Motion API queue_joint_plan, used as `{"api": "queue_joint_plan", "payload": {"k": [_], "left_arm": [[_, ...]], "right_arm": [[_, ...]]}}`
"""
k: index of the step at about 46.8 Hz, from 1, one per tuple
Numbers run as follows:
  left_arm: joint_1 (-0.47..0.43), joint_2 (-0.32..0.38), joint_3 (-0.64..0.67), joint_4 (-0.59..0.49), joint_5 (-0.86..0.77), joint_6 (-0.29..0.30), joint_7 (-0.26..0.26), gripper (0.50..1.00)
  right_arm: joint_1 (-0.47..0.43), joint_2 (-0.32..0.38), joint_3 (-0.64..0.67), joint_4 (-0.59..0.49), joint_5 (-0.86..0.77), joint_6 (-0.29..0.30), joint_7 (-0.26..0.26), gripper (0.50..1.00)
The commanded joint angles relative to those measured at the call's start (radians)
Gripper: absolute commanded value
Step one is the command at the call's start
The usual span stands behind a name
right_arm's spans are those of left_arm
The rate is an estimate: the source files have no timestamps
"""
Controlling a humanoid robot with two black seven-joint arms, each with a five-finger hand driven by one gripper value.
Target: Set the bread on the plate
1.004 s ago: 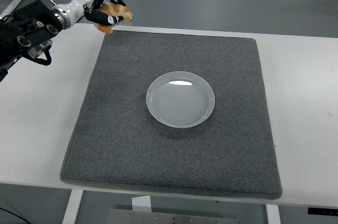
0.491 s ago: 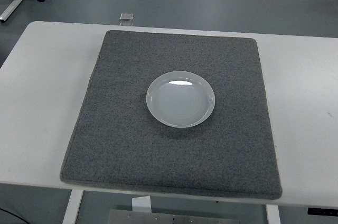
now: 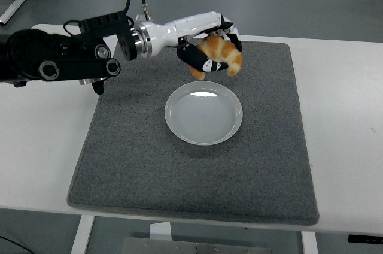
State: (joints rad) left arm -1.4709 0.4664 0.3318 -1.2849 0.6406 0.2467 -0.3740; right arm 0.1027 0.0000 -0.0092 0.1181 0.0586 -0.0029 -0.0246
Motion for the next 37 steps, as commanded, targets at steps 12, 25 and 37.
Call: {"api": "queue_joint_plan", "payload": {"k": [12,25,37], "left_arm": [[0.185,-0.054,-0.011,0.105,0.051,0.032,-0.006,0.5],[0.233,-0.104,-0.017,0.167,0.051,0.039,-0.008,0.5],[0.248,-0.109,-0.034,0.168,0.04,0.04,-0.006,0.5]], "right_arm": [[0.0,0.0,0.0,0.0,0.0,0.0,0.0,0.952],[0.0,0.0,-0.002,0.0,0.001,0.0,0.0,0.952],[0.0,0.0,0.0,0.0,0.001,0.0,0.0,0.952]]}}
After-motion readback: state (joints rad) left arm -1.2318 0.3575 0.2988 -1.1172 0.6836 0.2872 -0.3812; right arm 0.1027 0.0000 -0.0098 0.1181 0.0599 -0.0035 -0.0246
